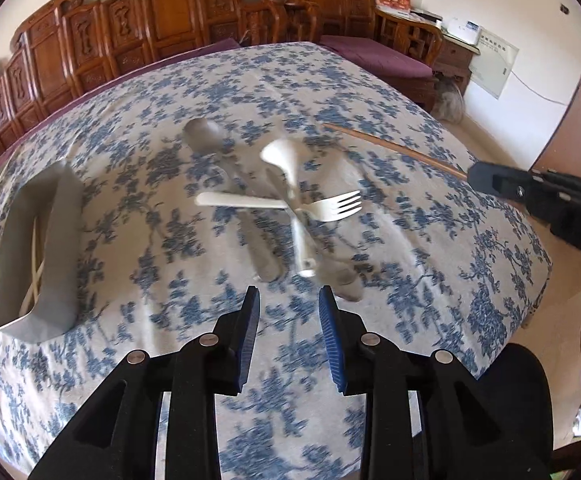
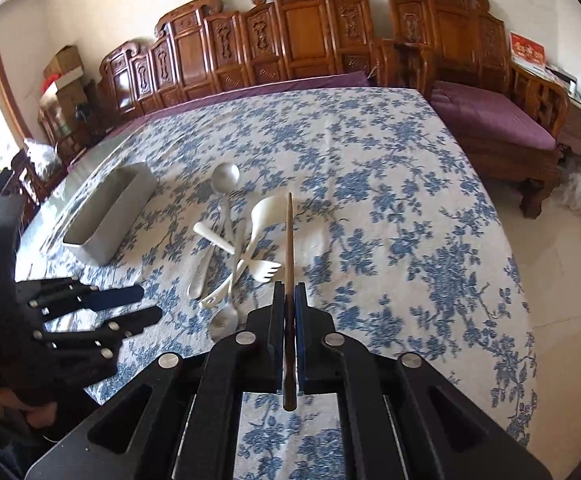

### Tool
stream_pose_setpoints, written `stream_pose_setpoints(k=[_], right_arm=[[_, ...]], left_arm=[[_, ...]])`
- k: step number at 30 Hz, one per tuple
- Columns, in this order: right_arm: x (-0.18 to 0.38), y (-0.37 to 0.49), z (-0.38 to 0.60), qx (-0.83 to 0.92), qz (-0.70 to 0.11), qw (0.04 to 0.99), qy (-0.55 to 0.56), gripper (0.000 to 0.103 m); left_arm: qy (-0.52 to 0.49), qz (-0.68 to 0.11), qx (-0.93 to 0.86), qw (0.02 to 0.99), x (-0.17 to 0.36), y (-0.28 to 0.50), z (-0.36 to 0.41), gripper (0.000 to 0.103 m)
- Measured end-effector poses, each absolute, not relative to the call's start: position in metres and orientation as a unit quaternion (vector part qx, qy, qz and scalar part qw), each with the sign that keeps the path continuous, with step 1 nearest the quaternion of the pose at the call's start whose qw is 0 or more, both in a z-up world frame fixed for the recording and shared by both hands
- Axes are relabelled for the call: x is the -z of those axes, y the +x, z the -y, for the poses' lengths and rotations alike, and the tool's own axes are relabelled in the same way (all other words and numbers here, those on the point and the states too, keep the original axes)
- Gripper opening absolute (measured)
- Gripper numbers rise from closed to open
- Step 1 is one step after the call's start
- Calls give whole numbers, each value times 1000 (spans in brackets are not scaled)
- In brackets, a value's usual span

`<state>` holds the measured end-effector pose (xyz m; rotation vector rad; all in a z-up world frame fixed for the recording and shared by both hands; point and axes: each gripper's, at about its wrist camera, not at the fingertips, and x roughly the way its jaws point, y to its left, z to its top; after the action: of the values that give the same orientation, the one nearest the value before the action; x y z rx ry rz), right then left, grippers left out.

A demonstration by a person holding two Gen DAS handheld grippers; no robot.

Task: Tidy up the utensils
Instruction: 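Grasp a metal fork with the left tool while the right tool holds its chopstick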

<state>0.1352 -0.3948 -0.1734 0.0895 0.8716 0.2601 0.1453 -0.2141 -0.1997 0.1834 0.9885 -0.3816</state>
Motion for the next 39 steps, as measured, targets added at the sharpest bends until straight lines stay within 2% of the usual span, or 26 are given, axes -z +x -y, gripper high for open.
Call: stream_pose_setpoints(k=[6, 14, 29, 33, 37, 39], right_arm=[[186, 140, 413, -109, -435, 892, 53, 6], [198, 144, 427, -99, -446, 886, 73, 6], [200, 145, 427, -100, -449, 885, 75, 6], [200, 145, 427, -100, -449, 885, 76, 6], [200, 146, 425, -101, -448, 885, 74, 6], [200, 146, 425, -101, -448, 885, 74, 6]], left_arm=[[110, -475, 207, 848, 208, 145, 248, 29], [148, -492, 212, 832, 236, 154, 274, 18], [183, -496, 200, 825, 246, 161, 273, 18], [199, -493, 196, 824, 247, 159, 271, 24], [194, -494, 189, 826, 246, 161, 264, 36], [181, -497, 193, 826, 246, 163, 259, 36]])
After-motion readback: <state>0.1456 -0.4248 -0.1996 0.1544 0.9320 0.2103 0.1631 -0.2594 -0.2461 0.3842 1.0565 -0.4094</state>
